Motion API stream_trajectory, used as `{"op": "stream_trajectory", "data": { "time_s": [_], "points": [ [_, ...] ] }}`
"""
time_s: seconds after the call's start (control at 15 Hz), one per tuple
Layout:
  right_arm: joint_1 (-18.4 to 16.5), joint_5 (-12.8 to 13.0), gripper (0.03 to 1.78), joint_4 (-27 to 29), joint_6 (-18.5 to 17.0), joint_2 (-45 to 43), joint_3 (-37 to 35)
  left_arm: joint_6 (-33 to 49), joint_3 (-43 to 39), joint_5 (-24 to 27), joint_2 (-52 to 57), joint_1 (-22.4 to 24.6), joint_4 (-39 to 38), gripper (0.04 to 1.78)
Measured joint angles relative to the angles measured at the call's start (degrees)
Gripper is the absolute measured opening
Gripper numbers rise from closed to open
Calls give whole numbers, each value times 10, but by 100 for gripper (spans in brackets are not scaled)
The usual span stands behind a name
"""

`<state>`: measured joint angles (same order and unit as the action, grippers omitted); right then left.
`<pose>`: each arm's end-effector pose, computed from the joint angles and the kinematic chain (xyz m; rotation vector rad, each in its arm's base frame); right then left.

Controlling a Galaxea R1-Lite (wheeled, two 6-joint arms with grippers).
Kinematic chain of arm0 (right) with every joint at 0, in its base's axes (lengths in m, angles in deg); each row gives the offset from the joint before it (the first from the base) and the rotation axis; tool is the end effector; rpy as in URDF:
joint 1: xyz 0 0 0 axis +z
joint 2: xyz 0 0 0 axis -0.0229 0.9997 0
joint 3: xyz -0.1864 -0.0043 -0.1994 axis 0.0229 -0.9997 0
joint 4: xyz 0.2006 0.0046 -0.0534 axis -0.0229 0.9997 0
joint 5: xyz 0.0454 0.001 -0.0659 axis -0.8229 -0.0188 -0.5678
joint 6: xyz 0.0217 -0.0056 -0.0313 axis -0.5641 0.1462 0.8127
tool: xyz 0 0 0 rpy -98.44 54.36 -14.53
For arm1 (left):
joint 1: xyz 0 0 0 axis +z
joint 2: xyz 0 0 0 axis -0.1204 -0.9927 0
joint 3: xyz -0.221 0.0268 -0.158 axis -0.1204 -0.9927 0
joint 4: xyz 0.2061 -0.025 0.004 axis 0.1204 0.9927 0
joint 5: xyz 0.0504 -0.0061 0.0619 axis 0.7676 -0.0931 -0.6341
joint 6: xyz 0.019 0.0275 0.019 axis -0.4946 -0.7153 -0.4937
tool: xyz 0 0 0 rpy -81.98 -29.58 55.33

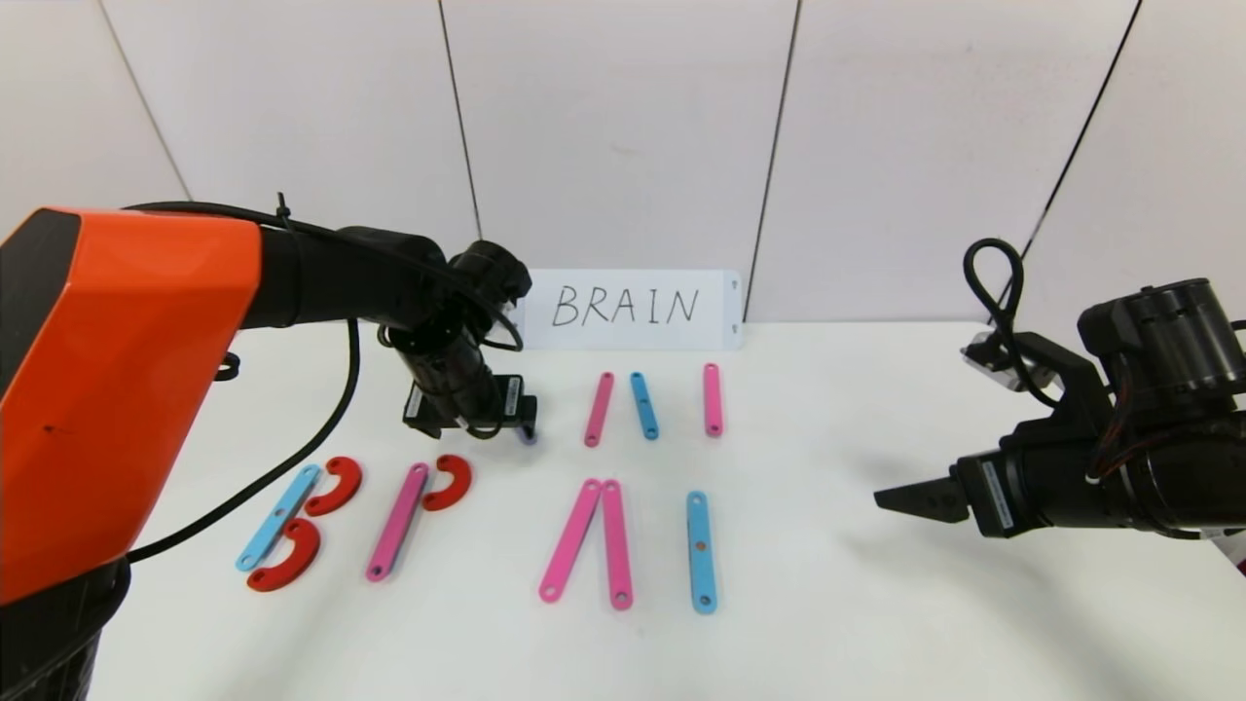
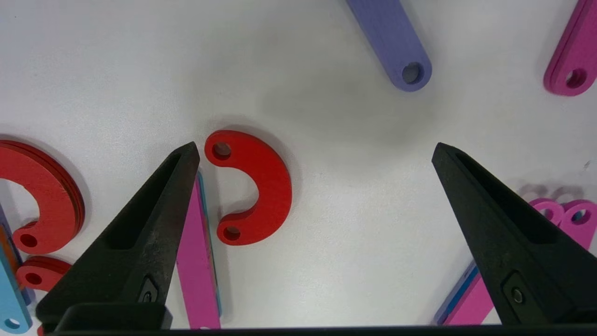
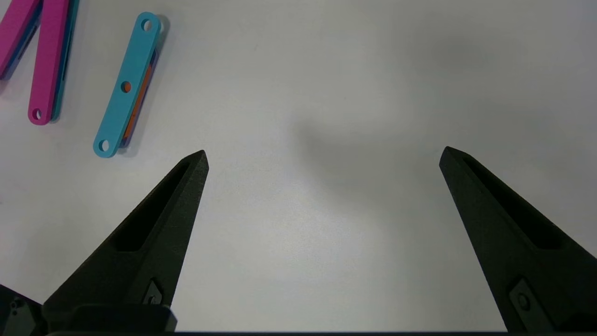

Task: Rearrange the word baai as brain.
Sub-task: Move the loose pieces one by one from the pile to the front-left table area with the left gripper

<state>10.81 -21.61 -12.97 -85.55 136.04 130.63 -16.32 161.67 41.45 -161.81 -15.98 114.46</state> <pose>0.2617 0.0647 0.1137 0.0040 0.8414 0.4029 0.3907 -0.1586 0.1170 -0.0462 1.0934 -0.0047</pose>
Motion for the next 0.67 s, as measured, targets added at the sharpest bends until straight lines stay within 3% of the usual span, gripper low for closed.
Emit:
{"op": "stream_trajectory", "data": {
  "time_s": [0.67],
  "points": [
    [-1,0,174,0,0,0,0,97,71,-49,-58,-1,-22,174]
  ]
}}
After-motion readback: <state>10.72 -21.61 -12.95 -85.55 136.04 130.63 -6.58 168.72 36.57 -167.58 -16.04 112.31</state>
